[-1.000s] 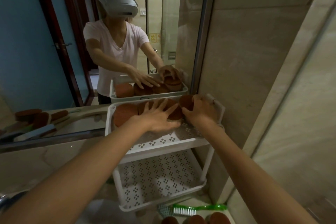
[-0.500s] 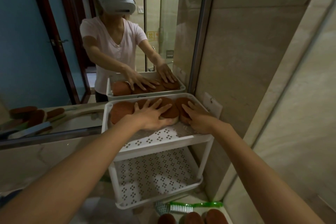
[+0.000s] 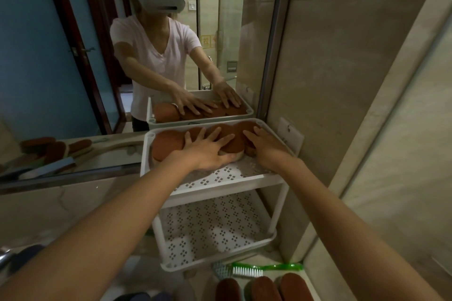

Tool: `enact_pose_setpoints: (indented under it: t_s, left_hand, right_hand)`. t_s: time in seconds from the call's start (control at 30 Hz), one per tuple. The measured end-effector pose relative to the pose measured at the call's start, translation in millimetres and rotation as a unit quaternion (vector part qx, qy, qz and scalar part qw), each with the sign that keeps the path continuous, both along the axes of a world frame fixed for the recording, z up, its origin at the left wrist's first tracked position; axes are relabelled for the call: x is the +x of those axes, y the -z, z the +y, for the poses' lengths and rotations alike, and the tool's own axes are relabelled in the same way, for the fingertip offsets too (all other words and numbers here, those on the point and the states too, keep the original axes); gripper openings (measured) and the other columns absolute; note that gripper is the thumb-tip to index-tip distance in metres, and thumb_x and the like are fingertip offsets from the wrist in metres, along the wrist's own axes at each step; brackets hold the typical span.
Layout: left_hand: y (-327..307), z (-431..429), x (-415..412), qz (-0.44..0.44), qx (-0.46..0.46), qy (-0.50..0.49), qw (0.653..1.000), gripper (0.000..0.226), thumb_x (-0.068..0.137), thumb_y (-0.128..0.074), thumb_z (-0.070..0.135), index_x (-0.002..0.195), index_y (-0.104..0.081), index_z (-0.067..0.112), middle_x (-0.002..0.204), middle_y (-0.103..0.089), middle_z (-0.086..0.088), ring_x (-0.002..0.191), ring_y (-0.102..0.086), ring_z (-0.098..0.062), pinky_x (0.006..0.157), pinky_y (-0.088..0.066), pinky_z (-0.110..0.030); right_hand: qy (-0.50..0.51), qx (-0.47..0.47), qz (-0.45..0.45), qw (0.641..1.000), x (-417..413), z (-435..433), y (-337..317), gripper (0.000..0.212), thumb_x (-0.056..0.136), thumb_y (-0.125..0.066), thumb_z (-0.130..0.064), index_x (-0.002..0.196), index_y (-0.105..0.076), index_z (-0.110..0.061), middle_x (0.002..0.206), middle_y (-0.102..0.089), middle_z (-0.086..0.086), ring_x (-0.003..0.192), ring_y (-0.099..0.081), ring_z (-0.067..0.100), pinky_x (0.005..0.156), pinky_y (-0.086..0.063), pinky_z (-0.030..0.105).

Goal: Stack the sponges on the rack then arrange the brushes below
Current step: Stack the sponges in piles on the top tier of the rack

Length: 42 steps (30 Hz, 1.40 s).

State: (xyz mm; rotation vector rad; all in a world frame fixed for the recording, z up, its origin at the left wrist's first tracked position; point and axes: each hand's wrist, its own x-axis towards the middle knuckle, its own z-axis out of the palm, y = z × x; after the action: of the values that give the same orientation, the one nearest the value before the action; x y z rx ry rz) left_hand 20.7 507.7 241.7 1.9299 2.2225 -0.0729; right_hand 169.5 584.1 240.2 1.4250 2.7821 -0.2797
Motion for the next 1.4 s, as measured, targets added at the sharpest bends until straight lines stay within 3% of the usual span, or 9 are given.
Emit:
enact_pose_setpoints:
  t_s: [0.13,0.4,0.57,0.67,0.8,0.97,1.07,1.27,1.4]
  left_hand:
    - [-10,3,-5,-0.066,-0.003,0.000,0.998,0.065,0.090,-0.023,0.065,0.148,-0.012,0.039,0.160,-0.003,0.004,0.148,-0.003,-0.025,0.118,-0.002,-0.054]
    - [-52,-58,7,-0.221,0.263,-0.067,0.937,0.030,0.095,-0.047,0.030,0.116,-0.060,0.014,0.118,-0.062,-0.008,0.106,-0.058,-0.022,0.091,-0.047,-0.033]
    - [-35,-146,23,-0.262,0.408,-0.121,0.866,0.017,0.095,-0.047,0.024,0.090,-0.062,0.019,0.076,-0.060,0.008,0.069,-0.058,-0.006,0.062,-0.046,-0.013]
    - [6,-195,31,-0.291,0.382,-0.159,0.863,0.017,0.094,-0.048,0.023,0.084,-0.061,0.019,0.072,-0.060,0.006,0.064,-0.057,-0.007,0.054,-0.042,-0.015]
    - [87,-230,43,-0.308,0.249,-0.216,0.893,0.020,0.093,-0.049,0.018,0.086,-0.064,0.007,0.080,-0.064,-0.007,0.070,-0.054,-0.018,0.056,-0.036,-0.020]
    - [179,-248,68,-0.328,0.055,-0.231,0.914,0.021,0.090,-0.048,0.013,0.091,-0.066,0.002,0.093,-0.070,-0.018,0.092,-0.064,-0.031,0.073,-0.044,-0.031]
    - [213,-248,80,-0.336,-0.002,-0.210,0.918,0.019,0.088,-0.047,0.009,0.079,-0.063,0.006,0.095,-0.069,-0.022,0.095,-0.063,-0.034,0.078,-0.048,-0.036]
    - [235,-228,101,-0.366,-0.023,-0.238,0.899,0.039,0.090,-0.051,0.014,0.054,-0.038,0.017,0.100,-0.064,-0.031,0.098,-0.061,-0.040,0.080,-0.048,-0.040]
    - [249,-206,104,-0.441,-0.028,-0.296,0.847,0.049,0.093,-0.048,0.039,0.095,-0.059,-0.008,0.111,-0.060,-0.032,0.104,-0.059,-0.041,0.086,-0.054,-0.046]
  right_hand:
    - [-0.010,0.016,0.056,0.998,4,-12,-10,0.060,0.096,-0.045,-0.026,0.149,-0.017,-0.019,0.157,-0.018,0.009,0.144,-0.020,0.025,0.117,-0.021,0.034]
    - [-0.012,0.115,0.290,0.950,9,-86,-29,0.056,0.088,-0.049,-0.004,0.142,-0.033,-0.008,0.138,-0.046,0.017,0.125,-0.047,0.032,0.099,-0.041,0.038]
    - [-0.067,0.157,0.418,0.892,2,-166,3,0.042,0.084,-0.053,-0.001,0.126,-0.050,-0.003,0.123,-0.056,0.015,0.109,-0.057,0.025,0.087,-0.047,0.031]
    - [-0.068,0.106,0.431,0.893,4,-206,44,0.038,0.083,-0.053,-0.002,0.121,-0.054,-0.004,0.116,-0.060,0.013,0.100,-0.059,0.019,0.084,-0.047,0.028]
    - [-0.013,-0.030,0.358,0.933,21,-242,114,0.037,0.083,-0.055,-0.003,0.120,-0.057,-0.003,0.113,-0.062,0.017,0.095,-0.062,0.027,0.082,-0.047,0.032]
    - [0.002,-0.131,0.112,0.985,70,-264,175,0.035,0.085,-0.058,-0.014,0.119,-0.058,-0.012,0.124,-0.056,0.012,0.110,-0.058,0.032,0.090,-0.046,0.037]
    - [-0.025,-0.181,-0.041,0.982,103,-265,195,0.061,0.083,-0.062,-0.018,0.140,-0.039,-0.017,0.138,-0.042,0.012,0.125,-0.044,0.032,0.101,-0.040,0.037]
    - [-0.027,-0.184,-0.142,0.972,128,-258,210,0.087,0.075,-0.072,-0.040,0.145,-0.027,-0.015,0.147,-0.032,0.010,0.135,-0.030,0.033,0.109,-0.029,0.040]
    - [-0.053,-0.168,-0.152,0.973,129,-255,214,0.082,0.075,-0.070,-0.040,0.143,-0.031,-0.014,0.144,-0.036,0.010,0.132,-0.032,0.031,0.109,-0.027,0.041]
